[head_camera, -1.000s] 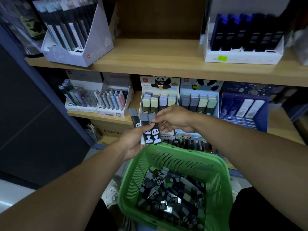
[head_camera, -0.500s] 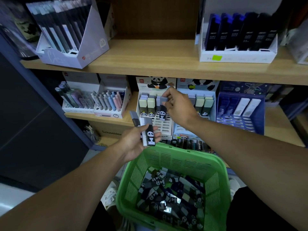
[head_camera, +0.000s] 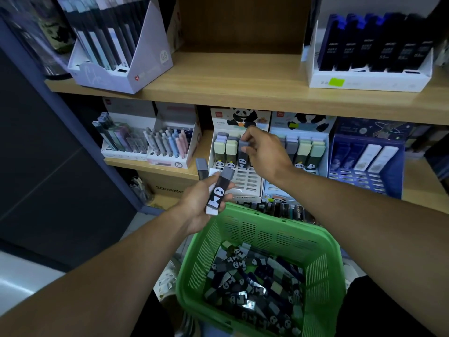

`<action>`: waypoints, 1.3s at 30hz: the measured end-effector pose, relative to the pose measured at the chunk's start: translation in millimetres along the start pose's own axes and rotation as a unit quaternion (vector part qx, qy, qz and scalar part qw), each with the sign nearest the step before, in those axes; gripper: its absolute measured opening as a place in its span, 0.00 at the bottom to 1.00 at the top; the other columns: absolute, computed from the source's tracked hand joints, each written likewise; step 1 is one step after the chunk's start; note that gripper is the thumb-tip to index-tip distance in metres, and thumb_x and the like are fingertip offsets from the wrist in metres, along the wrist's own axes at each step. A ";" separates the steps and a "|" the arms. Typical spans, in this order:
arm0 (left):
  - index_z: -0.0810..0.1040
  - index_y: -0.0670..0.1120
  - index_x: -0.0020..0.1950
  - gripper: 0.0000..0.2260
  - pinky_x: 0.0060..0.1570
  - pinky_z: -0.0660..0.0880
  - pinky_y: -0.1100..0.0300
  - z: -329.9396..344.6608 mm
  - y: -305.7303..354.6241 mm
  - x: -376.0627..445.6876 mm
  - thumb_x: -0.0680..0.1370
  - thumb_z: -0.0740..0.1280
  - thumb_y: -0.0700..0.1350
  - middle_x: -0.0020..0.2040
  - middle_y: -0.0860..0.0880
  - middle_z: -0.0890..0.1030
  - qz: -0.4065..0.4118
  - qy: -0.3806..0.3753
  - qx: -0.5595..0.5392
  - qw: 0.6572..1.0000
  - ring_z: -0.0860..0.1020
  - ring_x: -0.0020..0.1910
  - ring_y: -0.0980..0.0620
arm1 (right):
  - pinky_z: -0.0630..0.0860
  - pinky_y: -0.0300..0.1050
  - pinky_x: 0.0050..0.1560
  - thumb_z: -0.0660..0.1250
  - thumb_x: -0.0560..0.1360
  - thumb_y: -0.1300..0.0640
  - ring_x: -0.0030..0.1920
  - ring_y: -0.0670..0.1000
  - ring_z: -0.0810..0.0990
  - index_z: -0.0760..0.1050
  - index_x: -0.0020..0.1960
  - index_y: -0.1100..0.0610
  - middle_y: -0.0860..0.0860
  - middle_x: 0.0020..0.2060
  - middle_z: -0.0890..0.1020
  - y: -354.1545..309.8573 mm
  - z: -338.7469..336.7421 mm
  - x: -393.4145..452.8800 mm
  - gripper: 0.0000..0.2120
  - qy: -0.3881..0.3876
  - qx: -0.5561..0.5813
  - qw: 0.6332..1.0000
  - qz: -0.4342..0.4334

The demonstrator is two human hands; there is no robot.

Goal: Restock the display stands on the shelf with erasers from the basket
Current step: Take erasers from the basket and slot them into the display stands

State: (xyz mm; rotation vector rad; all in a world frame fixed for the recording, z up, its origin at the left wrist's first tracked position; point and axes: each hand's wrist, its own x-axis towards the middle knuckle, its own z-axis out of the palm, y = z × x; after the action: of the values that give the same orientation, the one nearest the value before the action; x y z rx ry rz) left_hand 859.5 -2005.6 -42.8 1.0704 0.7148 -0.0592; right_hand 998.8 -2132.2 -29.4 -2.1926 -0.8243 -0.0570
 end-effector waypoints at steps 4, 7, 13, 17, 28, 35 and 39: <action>0.78 0.40 0.63 0.15 0.26 0.75 0.64 -2.1 1.7 -0.8 0.84 0.61 0.48 0.53 0.45 0.86 0.000 -0.009 0.001 1.000 0.81 0.33 0.53 | 0.76 0.49 0.50 0.66 0.80 0.60 0.49 0.51 0.77 0.80 0.55 0.54 0.48 0.49 0.77 0.8 -2.0 -0.4 0.06 0.006 -0.066 0.998 0.021; 0.79 0.40 0.61 0.12 0.28 0.76 0.64 -2.4 0.7 -2.8 0.84 0.61 0.46 0.54 0.46 0.86 -0.001 -0.008 0.026 1.000 0.82 0.36 0.54 | 0.69 0.42 0.49 0.64 0.81 0.53 0.56 0.49 0.77 0.82 0.58 0.48 0.45 0.53 0.80 -0.5 -3.8 0.8 0.10 0.020 -0.119 0.992 0.041; 0.80 0.40 0.58 0.11 0.29 0.77 0.64 -2.0 1.4 -3.0 0.84 0.61 0.44 0.54 0.46 0.86 -0.011 -0.020 0.008 1.000 0.83 0.38 0.54 | 0.69 0.41 0.51 0.63 0.82 0.52 0.63 0.49 0.77 0.82 0.60 0.45 0.44 0.61 0.82 1.6 -2.5 2.7 0.12 0.014 -0.156 0.986 0.054; 0.80 0.39 0.57 0.11 0.32 0.79 0.64 -1.6 1.6 -3.6 0.84 0.60 0.42 0.53 0.45 0.86 -0.011 -0.041 -0.002 0.999 0.84 0.42 0.52 | 0.74 0.44 0.51 0.65 0.81 0.49 0.56 0.49 0.79 0.81 0.61 0.46 0.45 0.54 0.81 4.3 -0.5 0.5 0.11 0.031 -0.149 0.988 0.029; 0.78 0.41 0.61 0.10 0.29 0.78 0.64 12.8 1.0 -2.6 0.82 0.65 0.43 0.46 0.45 0.86 0.017 -0.041 -0.001 0.999 0.85 0.38 0.52 | 0.82 0.41 0.39 0.73 0.77 0.56 0.38 0.48 0.84 0.80 0.56 0.57 0.56 0.45 0.86 -3.8 -14.6 -18.4 0.10 -0.205 0.237 0.925 0.216; 0.74 0.39 0.67 0.14 0.39 0.84 0.54 17.0 -2.8 -4.0 0.85 0.57 0.43 0.54 0.40 0.85 -0.022 -0.040 -0.040 0.998 0.86 0.47 0.43 | 0.83 0.47 0.46 0.66 0.80 0.64 0.38 0.51 0.80 0.75 0.53 0.58 0.57 0.44 0.82 14.9 -34.2 -8.9 0.04 0.014 0.263 0.938 0.224; 0.70 0.37 0.70 0.15 0.40 0.84 0.50 15.8 -1.5 -7.1 0.86 0.55 0.42 0.56 0.38 0.84 -0.037 -0.055 -0.066 0.996 0.85 0.50 0.39 | 0.79 0.52 0.53 0.65 0.81 0.63 0.47 0.59 0.79 0.72 0.51 0.53 0.57 0.44 0.77 22.7 -36.3 -13.6 0.05 0.039 0.164 0.977 0.130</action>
State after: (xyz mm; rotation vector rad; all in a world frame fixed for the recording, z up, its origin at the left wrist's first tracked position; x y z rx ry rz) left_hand 861.5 -2021.4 -35.5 0.9073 0.6496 -0.1322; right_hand 1008.9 -2175.4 -23.0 -1.9518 -0.4598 0.1159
